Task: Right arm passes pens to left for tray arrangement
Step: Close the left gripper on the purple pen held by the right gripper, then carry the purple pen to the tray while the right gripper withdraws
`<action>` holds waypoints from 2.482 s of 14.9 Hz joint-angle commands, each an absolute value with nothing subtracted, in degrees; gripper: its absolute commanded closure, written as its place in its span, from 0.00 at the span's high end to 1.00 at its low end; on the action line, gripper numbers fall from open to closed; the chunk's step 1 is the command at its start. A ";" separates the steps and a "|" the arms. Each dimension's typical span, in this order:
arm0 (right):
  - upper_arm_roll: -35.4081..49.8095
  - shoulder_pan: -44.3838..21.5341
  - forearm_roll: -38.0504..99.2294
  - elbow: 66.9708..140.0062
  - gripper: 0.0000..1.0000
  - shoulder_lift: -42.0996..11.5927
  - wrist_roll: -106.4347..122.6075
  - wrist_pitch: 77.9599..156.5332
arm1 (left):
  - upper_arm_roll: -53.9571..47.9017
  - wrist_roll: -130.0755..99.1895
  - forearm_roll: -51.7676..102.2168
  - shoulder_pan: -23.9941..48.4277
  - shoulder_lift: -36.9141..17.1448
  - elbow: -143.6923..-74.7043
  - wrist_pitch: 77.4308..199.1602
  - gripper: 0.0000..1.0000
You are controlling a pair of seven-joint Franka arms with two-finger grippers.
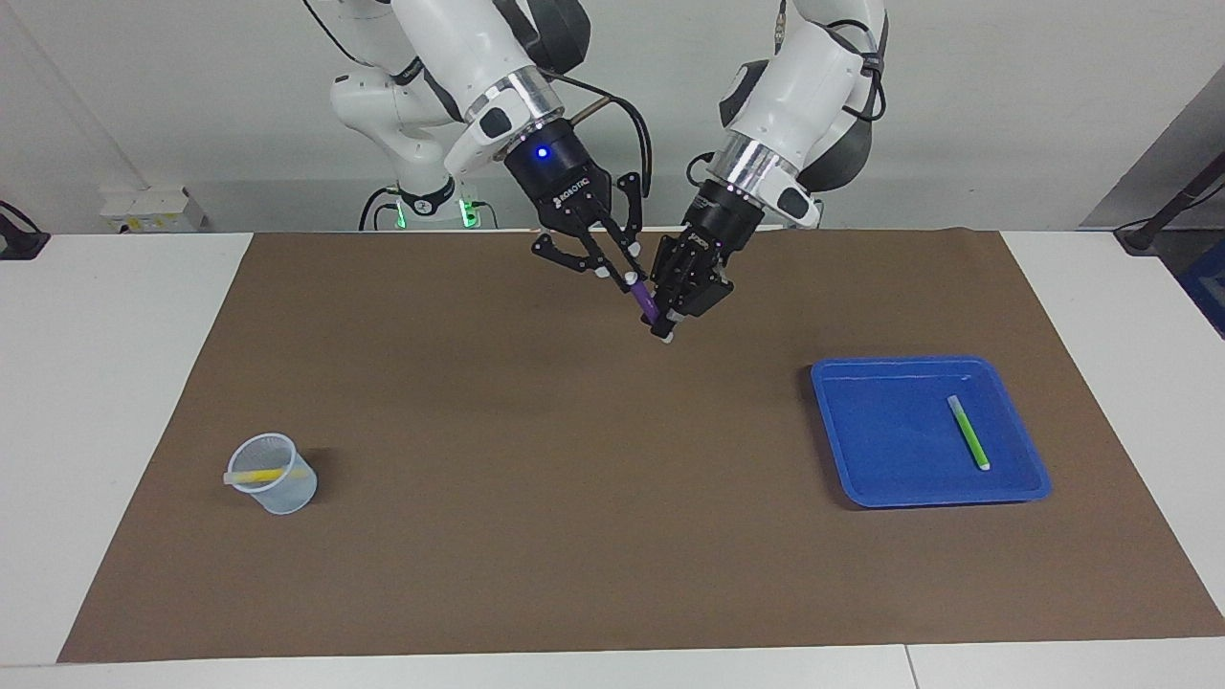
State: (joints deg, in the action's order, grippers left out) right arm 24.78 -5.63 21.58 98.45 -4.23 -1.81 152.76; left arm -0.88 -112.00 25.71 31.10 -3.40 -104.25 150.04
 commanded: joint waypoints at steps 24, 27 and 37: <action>24.43 17.65 21.19 100.63 0.97 0.26 24.77 128.43 | -0.62 -88.79 24.96 23.56 -0.53 -105.47 134.14 0.00; 24.43 22.31 20.83 104.23 0.93 0.79 25.58 127.79 | -0.53 -78.79 24.96 19.35 0.52 -105.99 128.95 0.00; 24.26 26.01 7.40 105.65 1.00 -2.36 -4.20 120.60 | -0.53 -47.83 17.88 7.57 3.34 -110.92 122.79 0.00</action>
State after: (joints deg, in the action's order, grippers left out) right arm 23.54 24.20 10.44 105.89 -1.42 -0.34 122.60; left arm 0.10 -51.58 22.40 9.25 1.50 -109.26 124.46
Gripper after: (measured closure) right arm 0.000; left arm 0.815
